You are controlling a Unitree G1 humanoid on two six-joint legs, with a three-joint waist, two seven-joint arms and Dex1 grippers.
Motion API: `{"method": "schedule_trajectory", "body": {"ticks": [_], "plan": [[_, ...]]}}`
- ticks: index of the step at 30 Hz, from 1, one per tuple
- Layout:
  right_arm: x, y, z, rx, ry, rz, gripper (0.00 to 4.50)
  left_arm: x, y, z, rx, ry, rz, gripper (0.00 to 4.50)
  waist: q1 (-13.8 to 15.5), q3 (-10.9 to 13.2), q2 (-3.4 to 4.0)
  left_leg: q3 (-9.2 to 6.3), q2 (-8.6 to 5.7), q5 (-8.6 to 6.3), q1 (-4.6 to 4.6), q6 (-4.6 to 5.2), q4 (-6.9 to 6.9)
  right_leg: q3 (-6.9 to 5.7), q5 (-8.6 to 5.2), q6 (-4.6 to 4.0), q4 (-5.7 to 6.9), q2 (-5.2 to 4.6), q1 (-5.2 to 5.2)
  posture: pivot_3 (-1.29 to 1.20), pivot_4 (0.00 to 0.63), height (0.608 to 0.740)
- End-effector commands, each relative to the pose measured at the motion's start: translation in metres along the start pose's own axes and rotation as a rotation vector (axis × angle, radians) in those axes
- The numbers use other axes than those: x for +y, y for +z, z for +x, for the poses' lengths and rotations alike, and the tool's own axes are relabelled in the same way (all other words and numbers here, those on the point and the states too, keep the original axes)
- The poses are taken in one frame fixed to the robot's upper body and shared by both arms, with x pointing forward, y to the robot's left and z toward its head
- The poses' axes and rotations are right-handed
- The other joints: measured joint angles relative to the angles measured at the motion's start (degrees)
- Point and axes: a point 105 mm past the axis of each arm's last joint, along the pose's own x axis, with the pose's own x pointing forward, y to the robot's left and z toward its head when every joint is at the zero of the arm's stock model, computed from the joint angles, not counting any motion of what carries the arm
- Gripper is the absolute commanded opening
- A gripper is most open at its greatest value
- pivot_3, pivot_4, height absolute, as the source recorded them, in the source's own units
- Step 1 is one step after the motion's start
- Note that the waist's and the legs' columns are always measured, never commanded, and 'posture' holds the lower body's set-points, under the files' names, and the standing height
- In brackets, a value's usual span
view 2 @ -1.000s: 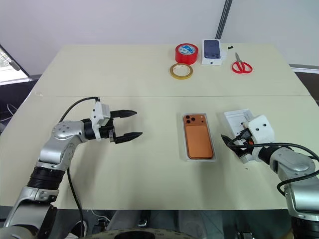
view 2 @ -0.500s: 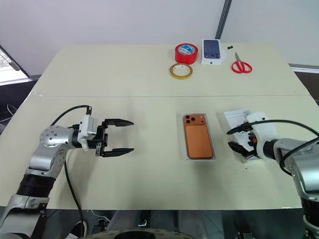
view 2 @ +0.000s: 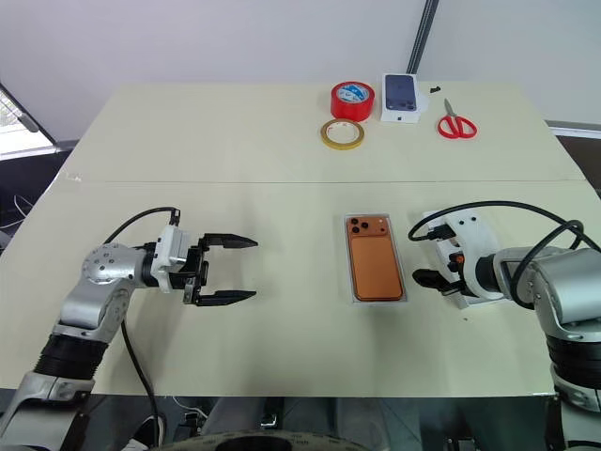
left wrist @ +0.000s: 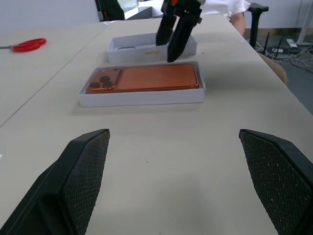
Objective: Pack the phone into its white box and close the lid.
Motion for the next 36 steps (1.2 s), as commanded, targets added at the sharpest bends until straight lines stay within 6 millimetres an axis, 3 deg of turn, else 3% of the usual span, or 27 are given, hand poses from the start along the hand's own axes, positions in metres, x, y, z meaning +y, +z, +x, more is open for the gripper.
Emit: {"method": "schedule_trajectory", "body": {"ticks": [1,4,11,12,24,29,33,36], "plan": [[0.001,0.003,-0.005,-0.012,-0.015,-0.026,4.49,-0.003,0.009,0.002,-0.023,-0.002,0.037,4.46,0.00,0.00,0.00,0.00,0.00,0.00,0.00,0.00,0.00,0.00,0.00,0.00,0.00,0.00,0.00,0.00,0.150,0.740],[-0.002,0.003,-0.003,-0.008,-0.033,-0.011,3.70,-0.004,0.008,0.004,-0.025,0.006,0.033,4.50,-0.06,0.00,0.00,0.00,0.00,0.00,0.00,0.00,0.00,0.00,0.00,0.00,0.00,0.00,0.00,0.00,0.150,0.740],[-0.009,0.001,-0.001,-0.002,-0.081,-0.003,0.31,-0.005,0.008,0.007,-0.029,0.013,0.027,4.50,-0.10,0.00,0.00,0.00,0.00,0.00,0.00,0.00,0.00,0.00,0.00,0.00,0.00,0.00,-0.01,0.00,0.150,0.740],[-0.010,0.002,0.000,-0.004,-0.085,-0.002,0.15,-0.005,0.008,0.007,-0.028,0.015,0.028,4.50,-0.12,0.00,0.00,0.00,0.00,0.00,0.00,0.00,0.00,0.00,0.00,0.00,0.00,0.00,-0.01,0.00,0.150,0.740],[-0.015,0.010,0.004,-0.075,-0.103,0.105,0.15,0.001,0.008,0.008,-0.025,0.035,0.024,4.50,-0.87,-0.01,-0.01,0.00,0.00,0.00,0.05,0.00,0.00,0.00,0.00,0.00,0.00,0.00,0.07,0.00,0.150,0.740],[-0.010,0.059,-0.003,-0.290,-0.048,0.164,0.15,0.006,0.008,0.007,-0.023,0.055,0.019,4.50,-1.56,0.04,0.10,0.01,0.00,0.00,0.07,0.00,-0.01,0.00,0.00,0.00,0.07,0.01,0.02,0.00,0.150,0.740],[0.017,0.098,-0.013,-0.510,0.101,0.181,0.15,0.009,0.010,0.008,-0.032,0.076,0.015,4.50,-1.34,0.04,0.10,0.01,0.01,0.00,0.03,-0.01,-0.08,0.00,0.00,0.00,0.08,0.03,-0.05,0.00,0.150,0.740],[0.044,0.116,-0.022,-0.627,0.262,0.209,0.15,0.013,0.011,0.007,-0.034,0.098,0.014,4.50,-1.25,0.04,0.10,0.01,0.00,0.00,-0.07,-0.01,-0.07,0.00,0.01,0.01,0.08,0.02,-0.14,0.00,0.150,0.740]]}}
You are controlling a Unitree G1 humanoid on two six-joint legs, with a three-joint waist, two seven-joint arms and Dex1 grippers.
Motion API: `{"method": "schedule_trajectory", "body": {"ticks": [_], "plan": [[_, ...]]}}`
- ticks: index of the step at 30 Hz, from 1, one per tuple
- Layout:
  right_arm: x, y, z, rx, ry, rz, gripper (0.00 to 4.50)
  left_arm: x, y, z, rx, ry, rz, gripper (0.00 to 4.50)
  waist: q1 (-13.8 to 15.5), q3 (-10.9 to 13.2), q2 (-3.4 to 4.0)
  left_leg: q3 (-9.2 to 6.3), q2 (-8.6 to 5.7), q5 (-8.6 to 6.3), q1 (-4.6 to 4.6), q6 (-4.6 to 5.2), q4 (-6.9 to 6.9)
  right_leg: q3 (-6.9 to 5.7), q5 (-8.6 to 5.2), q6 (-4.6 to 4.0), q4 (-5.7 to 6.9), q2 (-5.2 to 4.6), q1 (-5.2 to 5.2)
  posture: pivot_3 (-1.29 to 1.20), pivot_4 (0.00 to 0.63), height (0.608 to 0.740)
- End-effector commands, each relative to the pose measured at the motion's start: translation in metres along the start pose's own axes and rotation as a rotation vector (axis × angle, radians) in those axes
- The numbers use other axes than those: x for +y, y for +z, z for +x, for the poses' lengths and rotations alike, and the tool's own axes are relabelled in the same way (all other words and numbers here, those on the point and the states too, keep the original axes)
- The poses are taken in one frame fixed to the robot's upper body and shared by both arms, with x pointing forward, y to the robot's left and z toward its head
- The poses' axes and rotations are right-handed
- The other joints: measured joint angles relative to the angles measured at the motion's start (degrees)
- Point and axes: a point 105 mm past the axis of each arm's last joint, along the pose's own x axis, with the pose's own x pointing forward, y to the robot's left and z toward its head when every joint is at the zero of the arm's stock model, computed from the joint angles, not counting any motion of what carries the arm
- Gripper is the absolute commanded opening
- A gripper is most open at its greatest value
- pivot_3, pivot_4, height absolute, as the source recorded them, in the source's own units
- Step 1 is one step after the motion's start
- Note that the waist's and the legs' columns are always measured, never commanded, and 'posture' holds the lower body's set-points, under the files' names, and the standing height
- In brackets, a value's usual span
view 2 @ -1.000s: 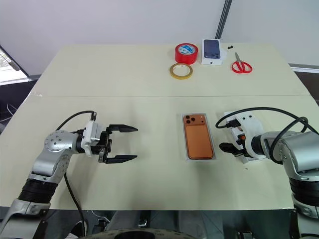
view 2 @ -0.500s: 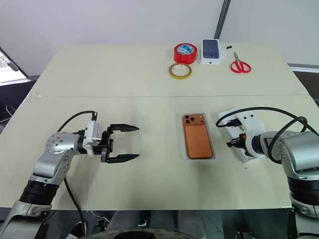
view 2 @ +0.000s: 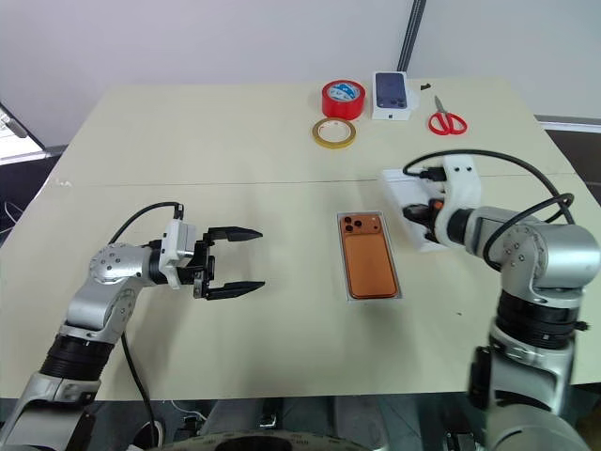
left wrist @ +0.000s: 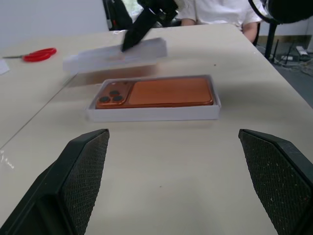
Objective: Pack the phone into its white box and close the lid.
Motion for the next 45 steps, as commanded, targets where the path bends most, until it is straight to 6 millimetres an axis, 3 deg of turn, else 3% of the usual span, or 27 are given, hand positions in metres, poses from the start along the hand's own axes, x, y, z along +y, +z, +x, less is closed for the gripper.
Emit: {"method": "schedule_trajectory", "body": {"ticks": [1,5,9,11,14,17,21,24,28,32,37,43,45], "plan": [[0.036,0.026,-0.008,-0.171,0.197,0.061,0.15,0.008,0.006,0.000,-0.014,0.037,0.016,4.50,0.10,0.00,0.00,0.00,0.00,0.00,-0.01,0.00,0.00,0.00,0.00,0.00,0.00,-0.01,-0.01,0.00,0.150,0.740],[0.060,0.025,-0.007,-0.223,0.337,0.163,0.15,0.018,0.008,0.000,-0.035,0.090,-0.003,4.50,0.16,-0.01,0.01,-0.01,0.00,0.00,-0.02,0.00,0.00,0.00,0.00,0.00,0.04,-0.01,-0.04,0.00,0.150,0.740],[0.041,0.001,-0.004,-0.151,0.132,-0.197,0.15,0.020,0.012,-0.002,-0.034,0.101,0.006,4.50,0.60,-0.01,0.01,-0.03,-0.06,-0.04,-0.06,0.08,-0.01,0.00,0.00,0.00,-0.02,-0.06,-0.04,0.00,0.150,0.740],[0.031,0.005,-0.004,-0.168,0.126,-0.113,0.15,0.023,0.011,-0.003,-0.027,0.110,0.007,4.50,-0.10,0.00,0.01,0.02,-0.11,-0.07,-0.09,0.13,-0.01,0.01,0.00,0.00,-0.06,-0.10,-0.06,0.00,0.150,0.740],[0.021,0.011,-0.005,-0.182,0.095,-0.173,0.15,0.023,0.010,-0.003,-0.028,0.111,-0.006,4.50,-0.47,0.00,0.03,0.13,-0.08,-0.03,-0.02,0.05,0.00,0.06,0.00,0.00,0.01,-0.07,-0.10,0.00,0.150,0.740],[0.004,0.011,-0.009,-0.161,0.053,-0.212,1.00,0.020,0.010,-0.001,-0.035,0.107,-0.013,4.50,-0.17,0.00,0.03,0.10,-0.01,0.00,0.04,0.00,-0.01,0.05,0.00,0.00,0.13,0.00,-0.09,0.00,0.150,0.740],[0.009,0.008,-0.022,-0.125,0.159,-0.360,2.98,0.017,0.007,0.000,-0.030,0.101,-0.020,4.50,0.11,0.00,0.03,0.10,-0.01,-0.01,-0.02,0.02,-0.01,0.05,0.00,0.00,0.03,0.00,-0.08,0.00,0.150,0.740],[0.013,0.000,-0.033,-0.058,0.243,-0.601,4.40,0.015,0.007,0.000,-0.029,0.094,-0.025,4.50,0.23,0.01,0.03,0.10,-0.02,-0.03,-0.06,0.06,0.00,0.05,0.00,0.00,-0.04,-0.02,-0.06,0.00,0.150,0.740],[0.003,-0.016,-0.043,0.044,0.335,-0.906,4.40,0.012,0.008,0.001,-0.030,0.075,-0.030,4.50,0.17,0.01,0.01,0.09,-0.02,-0.03,-0.02,0.07,0.01,0.04,0.00,0.00,-0.08,-0.01,0.01,0.00,0.150,0.740],[-0.011,-0.024,-0.043,0.120,0.389,-1.083,4.40,0.011,0.009,0.001,-0.025,0.055,-0.032,4.50,-0.06,0.03,-0.01,0.10,-0.01,-0.03,0.22,0.07,0.02,0.03,0.00,0.00,-0.09,0.01,0.23,0.00,0.150,0.740],[-0.034,-0.037,-0.035,0.211,0.424,-1.249,4.40,0.009,0.012,0.002,-0.022,0.043,-0.037,4.50,0.12,0.05,-0.02,0.10,0.01,-0.03,0.38,0.06,0.01,0.03,-0.01,0.00,-0.10,0.01,0.37,0.00,0.150,0.740],[-0.053,-0.045,-0.022,0.276,0.444,-1.326,4.40,0.008,0.012,0.000,-0.010,0.043,-0.042,4.50,0.14,0.07,-0.01,0.10,0.01,-0.03,0.40,0.05,0.02,0.04,-0.01,-0.01,-0.13,-0.01,0.39,0.00,0.150,0.740],[-0.060,-0.047,-0.018,0.305,0.448,-1.330,3.86,0.008,0.012,0.001,-0.010,0.049,-0.042,4.50,0.03,0.07,-0.01,0.10,0.01,-0.03,0.40,0.05,0.01,0.04,-0.01,-0.01,-0.13,-0.01,0.39,0.00,0.150,0.740]]}}
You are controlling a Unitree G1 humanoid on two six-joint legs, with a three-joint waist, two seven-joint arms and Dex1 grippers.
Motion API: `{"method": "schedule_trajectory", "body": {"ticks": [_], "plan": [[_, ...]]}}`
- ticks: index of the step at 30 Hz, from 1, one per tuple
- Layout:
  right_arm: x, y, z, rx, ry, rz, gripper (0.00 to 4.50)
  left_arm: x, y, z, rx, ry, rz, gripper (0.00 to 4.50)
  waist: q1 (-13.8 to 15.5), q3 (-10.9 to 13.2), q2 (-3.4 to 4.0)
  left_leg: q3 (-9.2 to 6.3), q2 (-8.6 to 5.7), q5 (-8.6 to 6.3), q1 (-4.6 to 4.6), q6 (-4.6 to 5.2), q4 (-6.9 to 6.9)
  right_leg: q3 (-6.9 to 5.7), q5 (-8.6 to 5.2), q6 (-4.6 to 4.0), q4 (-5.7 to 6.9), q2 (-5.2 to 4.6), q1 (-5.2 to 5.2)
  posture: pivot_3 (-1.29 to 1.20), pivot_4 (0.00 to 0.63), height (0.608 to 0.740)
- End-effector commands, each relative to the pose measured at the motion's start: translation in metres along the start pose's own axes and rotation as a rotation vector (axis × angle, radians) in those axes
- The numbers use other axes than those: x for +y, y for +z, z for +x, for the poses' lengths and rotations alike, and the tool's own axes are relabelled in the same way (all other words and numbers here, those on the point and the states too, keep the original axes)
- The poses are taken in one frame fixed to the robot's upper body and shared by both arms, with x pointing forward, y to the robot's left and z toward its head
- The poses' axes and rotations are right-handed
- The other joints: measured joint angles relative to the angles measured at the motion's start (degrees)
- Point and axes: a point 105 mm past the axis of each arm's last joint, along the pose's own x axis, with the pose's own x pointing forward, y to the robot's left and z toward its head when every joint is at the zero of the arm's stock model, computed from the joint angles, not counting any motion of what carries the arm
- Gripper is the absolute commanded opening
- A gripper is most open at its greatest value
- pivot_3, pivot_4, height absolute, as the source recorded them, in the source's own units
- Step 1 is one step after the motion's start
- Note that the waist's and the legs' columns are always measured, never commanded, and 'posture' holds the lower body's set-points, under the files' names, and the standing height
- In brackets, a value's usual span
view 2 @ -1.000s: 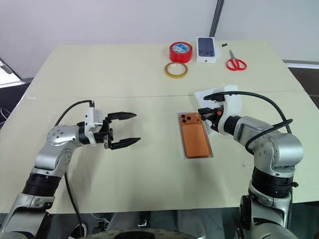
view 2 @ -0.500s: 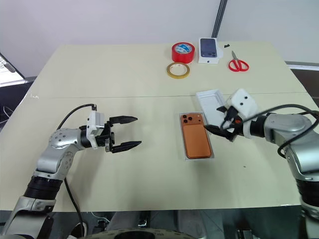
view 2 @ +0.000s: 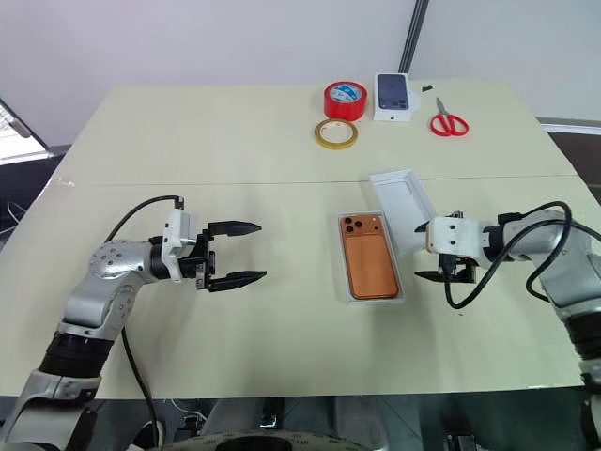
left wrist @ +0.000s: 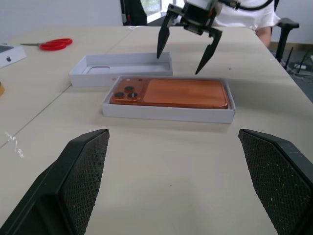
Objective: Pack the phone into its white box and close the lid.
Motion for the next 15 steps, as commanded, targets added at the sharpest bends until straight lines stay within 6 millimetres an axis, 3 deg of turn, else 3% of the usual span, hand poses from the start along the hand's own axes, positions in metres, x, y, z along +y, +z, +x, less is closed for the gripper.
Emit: {"method": "schedule_trajectory", "body": {"ticks": [1,7,8,15], "plan": [[-0.008,-0.007,0.003,0.024,0.007,-0.036,3.57,0.001,0.011,0.000,-0.027,0.007,0.033,4.50,-0.18,0.00,0.00,0.00,0.00,0.00,0.00,0.00,0.00,0.00,0.00,0.00,0.00,0.00,0.00,0.00,0.150,0.740],[-0.017,-0.022,0.010,0.083,0.027,-0.072,0.36,0.000,0.012,0.002,-0.030,0.017,0.035,4.50,-0.10,0.01,0.01,0.00,0.00,0.01,0.12,-0.01,-0.01,0.00,0.00,-0.01,-0.01,-0.01,0.11,0.00,0.150,0.740],[-0.017,-0.024,0.010,0.091,0.035,-0.082,0.08,0.000,0.012,0.002,-0.029,0.019,0.035,4.50,-0.09,0.01,0.01,0.00,0.00,0.00,0.14,-0.01,-0.01,0.00,0.00,-0.01,-0.02,-0.01,0.14,0.00,0.150,0.740],[-0.003,-0.026,-0.002,0.094,0.118,-0.086,0.08,0.000,0.012,0.002,-0.033,0.036,0.032,4.50,0.20,0.01,0.01,-0.01,0.00,0.00,0.24,-0.01,-0.03,0.00,-0.01,-0.01,-0.04,-0.03,0.24,0.00,0.150,0.740]]}}
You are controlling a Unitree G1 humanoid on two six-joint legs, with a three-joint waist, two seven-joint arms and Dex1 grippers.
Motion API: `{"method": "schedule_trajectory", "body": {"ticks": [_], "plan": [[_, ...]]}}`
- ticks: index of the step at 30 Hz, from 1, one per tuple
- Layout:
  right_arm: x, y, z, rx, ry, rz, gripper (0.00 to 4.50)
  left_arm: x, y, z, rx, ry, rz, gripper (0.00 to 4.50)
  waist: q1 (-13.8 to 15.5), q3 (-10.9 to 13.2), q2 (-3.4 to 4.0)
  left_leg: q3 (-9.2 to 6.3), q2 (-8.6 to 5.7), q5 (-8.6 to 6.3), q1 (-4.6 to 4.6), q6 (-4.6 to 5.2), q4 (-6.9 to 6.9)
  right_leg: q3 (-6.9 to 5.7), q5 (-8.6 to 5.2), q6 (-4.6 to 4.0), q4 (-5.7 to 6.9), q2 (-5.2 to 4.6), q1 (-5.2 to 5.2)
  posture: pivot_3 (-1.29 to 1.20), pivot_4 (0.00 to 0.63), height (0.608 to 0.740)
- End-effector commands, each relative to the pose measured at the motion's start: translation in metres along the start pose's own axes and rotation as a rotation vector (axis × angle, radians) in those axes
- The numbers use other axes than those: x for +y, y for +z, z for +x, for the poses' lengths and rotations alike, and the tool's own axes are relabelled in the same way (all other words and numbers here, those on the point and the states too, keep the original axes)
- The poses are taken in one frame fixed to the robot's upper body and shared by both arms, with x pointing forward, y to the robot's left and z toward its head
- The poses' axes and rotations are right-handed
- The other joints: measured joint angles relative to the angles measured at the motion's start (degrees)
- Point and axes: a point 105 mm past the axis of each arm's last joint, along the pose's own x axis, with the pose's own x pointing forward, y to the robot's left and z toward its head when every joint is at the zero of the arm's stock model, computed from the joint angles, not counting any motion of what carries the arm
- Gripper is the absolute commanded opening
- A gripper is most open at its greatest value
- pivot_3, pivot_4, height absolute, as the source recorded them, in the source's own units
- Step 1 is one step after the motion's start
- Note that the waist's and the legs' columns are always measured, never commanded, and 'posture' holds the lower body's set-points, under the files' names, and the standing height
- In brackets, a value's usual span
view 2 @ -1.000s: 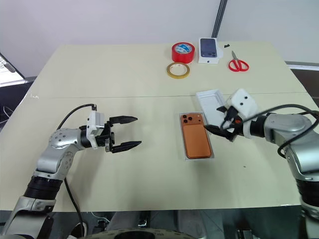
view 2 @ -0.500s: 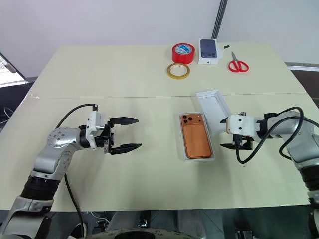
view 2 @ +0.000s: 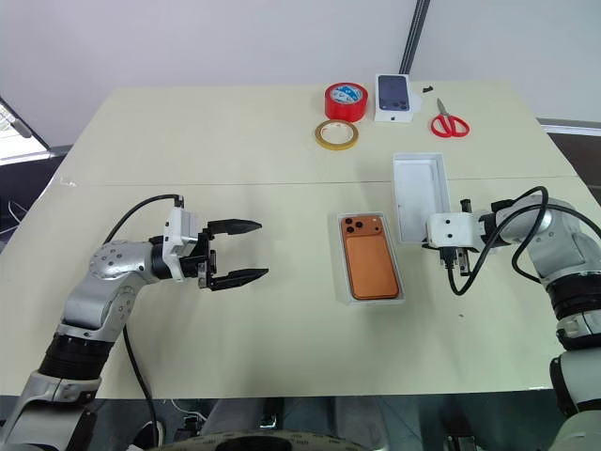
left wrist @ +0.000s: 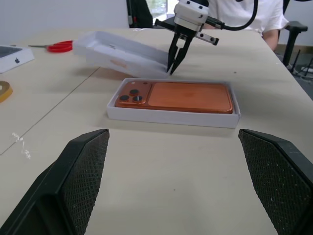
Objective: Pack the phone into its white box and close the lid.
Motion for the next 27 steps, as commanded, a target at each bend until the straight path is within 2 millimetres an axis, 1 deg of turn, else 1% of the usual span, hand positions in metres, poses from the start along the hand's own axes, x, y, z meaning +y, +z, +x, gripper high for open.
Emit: {"method": "schedule_trajectory", "body": {"ticks": [1,3,6,8,11,14,18,20,23,27], "plan": [[0.015,-0.002,-0.012,0.008,0.069,-0.015,0.08,-0.001,0.009,0.001,-0.026,0.003,0.026,4.50,0.20,0.00,0.00,-0.01,0.00,0.00,0.00,0.00,0.00,0.00,0.00,0.00,0.00,0.00,0.01,0.00,0.150,0.740],[0.024,-0.001,-0.022,0.004,0.107,-0.025,0.08,-0.001,0.009,0.001,-0.029,0.007,0.022,4.50,0.41,0.00,0.01,-0.02,0.00,-0.01,0.00,0.02,-0.01,0.00,0.00,0.00,-0.02,-0.01,0.01,0.00,0.150,0.740],[0.045,0.010,-0.046,-0.039,0.199,-0.005,0.08,-0.001,0.009,0.001,-0.034,0.008,0.017,4.50,0.94,0.03,0.05,-0.01,0.00,-0.02,-0.01,0.03,-0.02,0.00,0.00,0.00,-0.04,-0.02,0.01,0.00,0.150,0.740],[0.059,0.019,-0.061,-0.066,0.269,0.042,0.08,-0.001,0.008,0.003,-0.038,0.005,0.015,4.50,1.15,0.09,0.18,-0.01,0.00,-0.02,-0.01,0.04,-0.03,0.00,0.00,0.00,-0.06,-0.02,0.01,0.00,0.150,0.740],[0.081,0.026,-0.074,-0.065,0.355,0.089,0.08,-0.001,0.008,0.005,-0.045,-0.002,0.016,4.50,0.90,0.13,0.23,-0.01,0.01,-0.03,0.05,0.04,-0.04,0.00,-0.01,-0.01,-0.06,-0.03,0.07,0.00,0.150,0.740],[0.094,0.023,-0.081,-0.033,0.369,0.133,0.08,0.001,0.008,0.006,-0.046,-0.006,0.019,4.50,0.96,0.15,0.20,-0.01,0.06,-0.03,0.25,0.04,-0.10,0.00,-0.01,-0.02,-0.10,-0.01,0.26,0.00,0.150,0.740],[0.109,0.007,-0.084,0.044,0.348,0.151,0.08,0.001,0.007,0.007,-0.049,-0.013,0.020,4.50,1.21,0.15,0.20,0.00,0.05,-0.03,0.23,0.04,-0.09,0.00,-0.01,-0.02,-0.14,-0.01,0.27,0.00,0.150,0.740],[0.112,0.000,-0.084,0.073,0.330,0.156,0.08,0.001,0.007,0.008,-0.049,-0.015,0.019,4.50,1.21,0.16,0.19,0.01,0.05,-0.03,0.23,0.04,-0.09,0.00,-0.01,-0.02,-0.15,-0.01,0.27,0.00,0.150,0.740],[0.118,0.000,-0.080,0.057,0.313,0.121,0.08,0.001,0.007,0.008,-0.050,-0.017,0.019,4.50,1.20,0.17,0.17,0.01,0.05,-0.03,0.23,0.04,-0.09,0.00,-0.01,-0.02,-0.14,0.00,0.27,0.00,0.150,0.740],[0.120,-0.006,-0.075,0.063,0.281,0.070,0.08,0.000,0.008,0.008,-0.049,-0.022,0.024,4.50,1.17,0.18,0.16,0.02,0.04,-0.03,0.23,0.04,-0.08,0.00,-0.01,-0.01,-0.14,0.01,0.28,0.00,0.150,0.740]]}}
